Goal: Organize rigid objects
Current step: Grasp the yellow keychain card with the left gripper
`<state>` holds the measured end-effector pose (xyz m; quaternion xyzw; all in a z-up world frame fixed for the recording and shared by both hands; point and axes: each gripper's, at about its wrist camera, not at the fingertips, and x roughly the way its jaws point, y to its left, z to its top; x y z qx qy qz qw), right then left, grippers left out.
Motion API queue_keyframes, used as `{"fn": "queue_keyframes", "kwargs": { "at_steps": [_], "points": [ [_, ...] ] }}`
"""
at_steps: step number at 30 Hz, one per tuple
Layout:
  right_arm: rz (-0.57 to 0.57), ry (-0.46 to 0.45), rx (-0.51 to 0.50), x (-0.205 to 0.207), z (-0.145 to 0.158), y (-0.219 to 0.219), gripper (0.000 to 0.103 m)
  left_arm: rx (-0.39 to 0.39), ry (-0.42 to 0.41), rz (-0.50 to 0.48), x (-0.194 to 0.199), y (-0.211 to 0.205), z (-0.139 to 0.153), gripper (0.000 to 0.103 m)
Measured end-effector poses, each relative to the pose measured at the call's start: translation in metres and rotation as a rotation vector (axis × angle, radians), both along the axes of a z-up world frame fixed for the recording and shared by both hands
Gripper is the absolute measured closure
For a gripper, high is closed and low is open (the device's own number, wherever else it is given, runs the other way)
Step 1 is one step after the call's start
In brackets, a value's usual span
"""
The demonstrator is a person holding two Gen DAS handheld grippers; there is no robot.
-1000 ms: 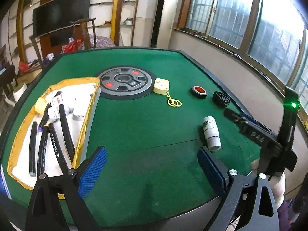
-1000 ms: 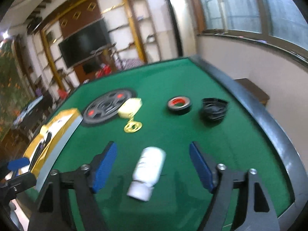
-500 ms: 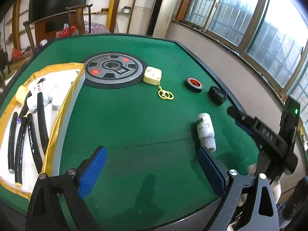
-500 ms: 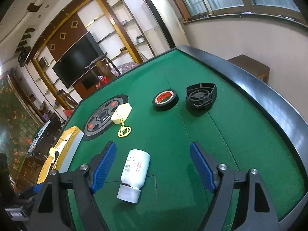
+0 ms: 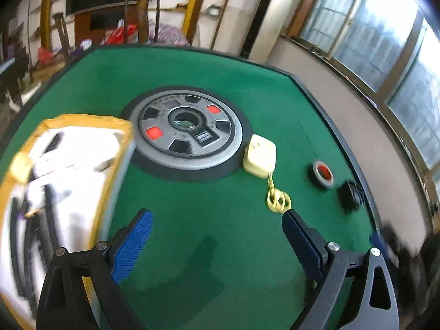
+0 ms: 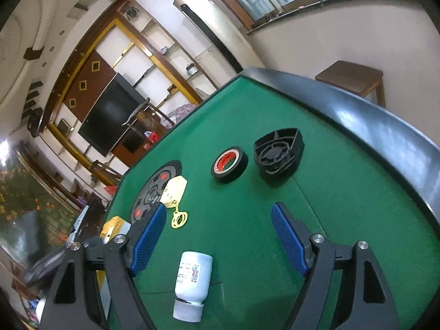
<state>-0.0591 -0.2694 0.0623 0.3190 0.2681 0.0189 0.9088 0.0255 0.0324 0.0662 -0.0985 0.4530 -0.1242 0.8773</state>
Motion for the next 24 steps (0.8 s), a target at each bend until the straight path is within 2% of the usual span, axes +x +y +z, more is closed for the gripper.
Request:
{"fn": "queue_keyframes", "kwargs": {
  "at_steps": [2, 4, 5, 8, 11, 18, 19, 21, 22, 24],
  "points": [
    [0.011, 0.002, -0.009, 0.001, 0.0, 0.003, 0.023, -0.034, 0.023, -0.003, 0.023, -0.012, -0.006, 0.006],
    [0.014, 0.009, -0.039, 0.003, 0.001, 0.009, 0.023, -0.03, 0.031, -0.005, 0.048, -0.03, -0.012, 0.006],
    [0.015, 0.012, -0.052, 0.003, 0.002, 0.011, 0.023, -0.013, 0.027, -0.012, 0.056, -0.037, -0.014, 0.006],
    [0.022, 0.005, -0.077, 0.003, 0.004, 0.015, 0.023, 0.136, -0.012, -0.067, 0.077, -0.07, -0.022, 0.006],
    [0.024, -0.003, -0.072, 0.002, 0.004, 0.015, 0.023, 0.213, -0.018, -0.118, 0.084, -0.089, -0.031, 0.006],
    [0.034, 0.004, -0.052, 0.005, 0.002, 0.012, 0.022, 0.289, -0.026, -0.153, 0.096, -0.109, -0.052, 0.007],
    [0.033, 0.005, -0.056, 0.005, 0.002, 0.013, 0.022, 0.299, -0.021, -0.166, 0.096, -0.112, -0.056, 0.016],
    [0.03, 0.006, -0.066, 0.005, 0.003, 0.015, 0.022, 0.284, -0.037, -0.191, 0.093, -0.112, -0.056, 0.048],
    [0.028, 0.008, -0.072, 0.005, 0.003, 0.016, 0.022, 0.291, -0.042, -0.195, 0.089, -0.111, -0.054, 0.053],
    [0.022, 0.014, -0.082, 0.005, 0.003, 0.017, 0.022, 0.245, -0.031, -0.208, 0.084, -0.103, -0.052, 0.053]
  ]
}}
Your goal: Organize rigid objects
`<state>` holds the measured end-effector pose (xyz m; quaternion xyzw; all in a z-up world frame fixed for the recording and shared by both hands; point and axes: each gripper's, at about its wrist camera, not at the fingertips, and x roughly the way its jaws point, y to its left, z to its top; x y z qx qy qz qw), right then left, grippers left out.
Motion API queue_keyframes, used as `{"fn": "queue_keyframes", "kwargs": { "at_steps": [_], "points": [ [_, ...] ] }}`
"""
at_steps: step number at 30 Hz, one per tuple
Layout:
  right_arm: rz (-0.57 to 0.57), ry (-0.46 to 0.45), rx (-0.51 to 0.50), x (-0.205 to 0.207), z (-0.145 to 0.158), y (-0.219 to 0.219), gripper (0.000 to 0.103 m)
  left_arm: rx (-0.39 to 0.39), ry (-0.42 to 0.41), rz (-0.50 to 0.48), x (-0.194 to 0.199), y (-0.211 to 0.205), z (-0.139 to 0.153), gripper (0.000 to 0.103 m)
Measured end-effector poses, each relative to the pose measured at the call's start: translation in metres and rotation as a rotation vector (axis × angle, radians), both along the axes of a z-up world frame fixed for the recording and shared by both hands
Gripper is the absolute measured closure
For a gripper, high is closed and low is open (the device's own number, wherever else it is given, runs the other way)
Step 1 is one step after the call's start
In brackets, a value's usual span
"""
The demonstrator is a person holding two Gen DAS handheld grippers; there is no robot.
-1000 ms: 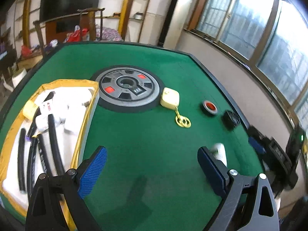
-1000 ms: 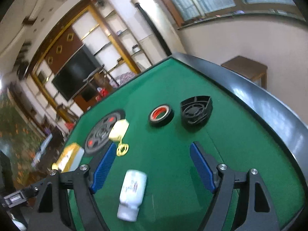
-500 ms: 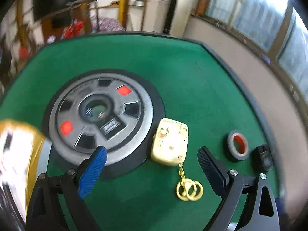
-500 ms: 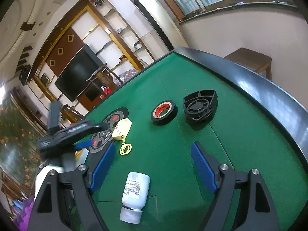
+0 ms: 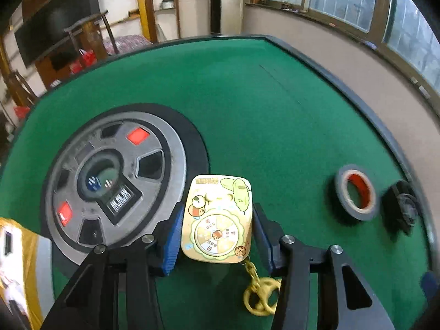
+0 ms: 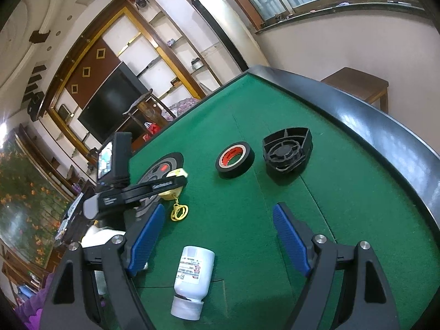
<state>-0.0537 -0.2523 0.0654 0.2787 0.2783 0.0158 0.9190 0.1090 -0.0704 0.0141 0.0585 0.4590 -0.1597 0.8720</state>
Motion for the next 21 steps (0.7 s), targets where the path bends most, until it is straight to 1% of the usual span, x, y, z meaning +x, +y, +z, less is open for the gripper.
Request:
{"fn": "queue_keyframes", "kwargs": {
  "at_steps": [6, 9, 11, 12, 14, 16, 19, 21],
  "points": [
    [-0.001, 0.023, -0.026, 0.004, -0.001, 0.003, 0.022, -0.042, -0.033, 0.001, -0.034, 0.034, 0.02, 0.053],
    [-0.002, 0.04, -0.047, 0.006, -0.002, 0.005, 0.022, -0.054, -0.045, -0.017, -0.065, 0.055, 0.031, 0.053],
    [0.001, 0.053, -0.059, 0.008, -0.002, 0.008, 0.022, -0.076, -0.047, -0.029, -0.086, 0.067, 0.038, 0.053],
    [0.01, 0.061, -0.065, 0.01, -0.003, 0.01, 0.022, -0.091, -0.045, -0.032, -0.096, 0.074, 0.04, 0.053],
    [0.071, 0.096, -0.078, 0.018, -0.006, 0.017, 0.021, -0.154, -0.033, -0.035, -0.121, 0.089, 0.045, 0.053],
    [0.169, 0.163, -0.094, 0.032, -0.01, 0.028, 0.021, -0.203, -0.03, -0.035, -0.14, 0.101, 0.049, 0.053],
    [0.151, 0.192, -0.183, 0.033, -0.006, 0.041, 0.021, -0.241, -0.068, -0.037, -0.167, 0.119, 0.061, 0.053],
    [0.172, 0.222, -0.207, 0.033, -0.008, 0.052, 0.021, -0.255, -0.093, -0.032, -0.18, 0.132, 0.068, 0.053]
  ]
}}
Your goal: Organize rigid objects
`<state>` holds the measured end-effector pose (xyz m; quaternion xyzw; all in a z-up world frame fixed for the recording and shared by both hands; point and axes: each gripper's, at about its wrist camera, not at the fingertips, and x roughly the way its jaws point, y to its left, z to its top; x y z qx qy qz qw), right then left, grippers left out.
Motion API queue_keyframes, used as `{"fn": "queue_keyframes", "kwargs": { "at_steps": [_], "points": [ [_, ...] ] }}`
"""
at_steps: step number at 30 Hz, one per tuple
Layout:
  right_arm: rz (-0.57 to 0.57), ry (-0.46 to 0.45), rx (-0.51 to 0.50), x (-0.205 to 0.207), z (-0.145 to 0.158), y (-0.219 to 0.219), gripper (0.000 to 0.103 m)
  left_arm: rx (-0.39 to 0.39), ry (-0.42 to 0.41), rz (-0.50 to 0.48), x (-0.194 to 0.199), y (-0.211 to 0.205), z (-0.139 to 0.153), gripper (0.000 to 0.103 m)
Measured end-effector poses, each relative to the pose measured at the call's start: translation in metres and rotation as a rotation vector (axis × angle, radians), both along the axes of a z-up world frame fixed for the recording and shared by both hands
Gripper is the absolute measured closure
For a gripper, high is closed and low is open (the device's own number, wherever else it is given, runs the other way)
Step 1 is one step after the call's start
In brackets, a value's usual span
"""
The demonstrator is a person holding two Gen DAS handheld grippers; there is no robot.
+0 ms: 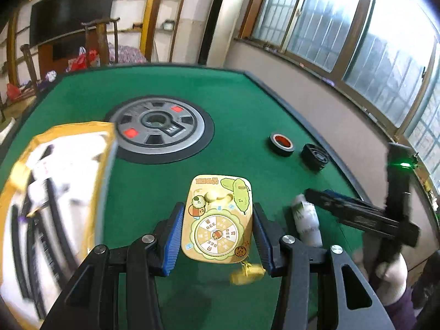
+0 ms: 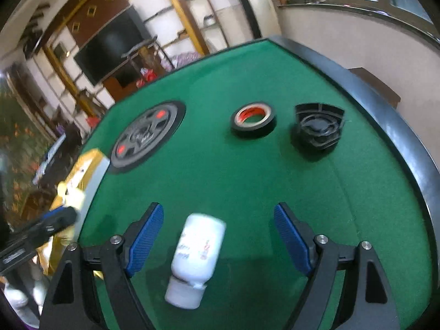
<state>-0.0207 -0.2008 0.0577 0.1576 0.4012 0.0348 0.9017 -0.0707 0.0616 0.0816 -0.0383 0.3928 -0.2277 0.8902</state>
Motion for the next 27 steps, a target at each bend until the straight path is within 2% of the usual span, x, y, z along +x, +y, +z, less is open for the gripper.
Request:
{"fn": "queue_keyframes", "kwargs": {
  "at_steps": [4, 7, 8, 9, 12, 15, 19, 22, 27],
  "points": [
    [0.01, 0.083, -0.127, 0.002, -0.011, 0.025, 0.022, -0.08, -0.017, 0.031, -0.021, 0.041, 0.012, 0.053],
    [0.019, 0.092, -0.205, 0.004, -0.009, 0.04, 0.037, -0.093, -0.051, 0.085, -0.032, 0.075, 0.02, 0.053],
    [0.028, 0.103, -0.22, 0.005, -0.011, 0.045, 0.054, -0.097, -0.058, 0.108, -0.037, 0.087, 0.022, 0.053],
    [0.044, 0.112, -0.216, 0.005, -0.014, 0.048, 0.064, -0.095, -0.064, 0.138, -0.041, 0.101, 0.023, 0.053],
    [0.054, 0.118, -0.244, 0.002, -0.015, 0.057, 0.067, -0.077, -0.081, 0.235, -0.054, 0.142, 0.022, 0.053],
    [0.082, 0.113, -0.196, -0.002, -0.011, 0.064, 0.068, -0.069, -0.078, 0.313, -0.061, 0.176, 0.015, 0.053],
    [0.14, 0.06, -0.09, -0.009, 0.011, 0.076, 0.069, -0.077, -0.061, 0.405, -0.066, 0.215, 0.004, 0.053],
    [0.205, 0.02, -0.013, -0.012, 0.033, 0.093, 0.069, -0.081, -0.036, 0.438, -0.064, 0.227, -0.007, 0.053],
    [0.326, -0.009, 0.06, -0.01, 0.058, 0.14, 0.069, -0.071, 0.011, 0.448, -0.047, 0.229, -0.027, 0.053]
  ]
}}
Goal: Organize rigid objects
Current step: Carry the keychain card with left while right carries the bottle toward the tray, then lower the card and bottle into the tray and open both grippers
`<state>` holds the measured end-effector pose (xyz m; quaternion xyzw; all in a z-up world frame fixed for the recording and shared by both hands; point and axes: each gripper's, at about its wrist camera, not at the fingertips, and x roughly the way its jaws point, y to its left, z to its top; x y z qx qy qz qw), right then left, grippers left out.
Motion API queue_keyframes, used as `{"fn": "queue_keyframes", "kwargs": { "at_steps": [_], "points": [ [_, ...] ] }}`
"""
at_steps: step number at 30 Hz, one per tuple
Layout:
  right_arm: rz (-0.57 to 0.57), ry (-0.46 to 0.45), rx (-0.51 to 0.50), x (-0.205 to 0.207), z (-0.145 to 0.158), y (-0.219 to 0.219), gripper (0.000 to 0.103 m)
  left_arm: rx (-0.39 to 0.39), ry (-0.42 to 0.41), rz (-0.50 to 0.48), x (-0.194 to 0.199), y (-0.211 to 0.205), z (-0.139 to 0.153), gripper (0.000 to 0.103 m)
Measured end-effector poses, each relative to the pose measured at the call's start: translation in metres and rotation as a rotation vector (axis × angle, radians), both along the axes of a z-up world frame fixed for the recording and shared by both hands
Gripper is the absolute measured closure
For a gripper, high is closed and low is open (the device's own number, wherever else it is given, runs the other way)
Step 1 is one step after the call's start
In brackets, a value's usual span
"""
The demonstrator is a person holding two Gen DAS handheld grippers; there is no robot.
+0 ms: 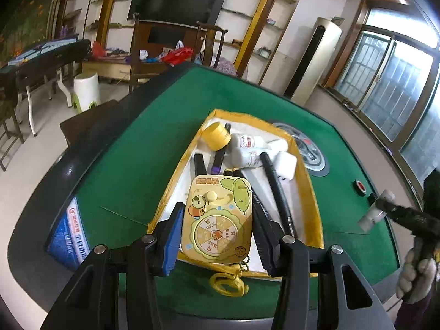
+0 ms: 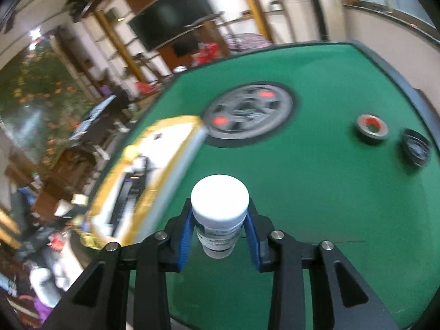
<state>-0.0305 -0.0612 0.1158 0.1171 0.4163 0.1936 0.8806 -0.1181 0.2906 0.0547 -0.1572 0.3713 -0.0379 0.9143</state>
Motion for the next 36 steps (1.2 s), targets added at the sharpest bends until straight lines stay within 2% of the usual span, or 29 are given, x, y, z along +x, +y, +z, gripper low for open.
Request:
{"fn": "queue_keyframes", "kwargs": {
  "at_steps": [3, 9, 15, 20, 28, 30, 32, 34, 36],
  "points": [
    [0.069, -0.001, 0.015, 0.003, 0.008, 0.033, 0.069, 0.021, 0.005, -0.001, 0.008, -0.002, -0.003, 0.053],
    [0.195, 0.028, 0.05, 0.004, 0.014, 0.089, 0.069, 0.117, -0.007, 0.007, 0.015, -0.011, -0.004, 0.053],
    [0.287, 0.089, -0.002, 0.007, -0.003, 0.141, 0.069, 0.209, -0.016, 0.037, 0.032, -0.017, -0.013, 0.053],
    [0.299, 0.139, -0.064, 0.02, -0.029, 0.17, 0.069, 0.198, 0.02, 0.029, 0.046, -0.015, -0.028, 0.053],
    [0.269, 0.161, -0.153, 0.054, -0.044, 0.196, 0.069, 0.158, 0.026, 0.035, 0.044, -0.008, -0.032, 0.052],
    [0.263, 0.162, -0.153, 0.06, -0.047, 0.2, 0.069, 0.167, 0.023, 0.043, 0.04, -0.009, -0.03, 0.049],
    [0.25, 0.192, -0.139, 0.069, -0.052, 0.202, 0.069, 0.167, 0.003, 0.047, 0.033, -0.01, -0.026, 0.035],
    [0.22, 0.191, -0.144, 0.077, -0.055, 0.204, 0.062, 0.164, -0.013, 0.046, 0.027, -0.012, -0.022, 0.029],
    [0.215, 0.171, -0.148, 0.079, -0.054, 0.205, 0.06, 0.209, -0.031, 0.072, 0.021, -0.016, -0.016, 0.021]
  ]
}}
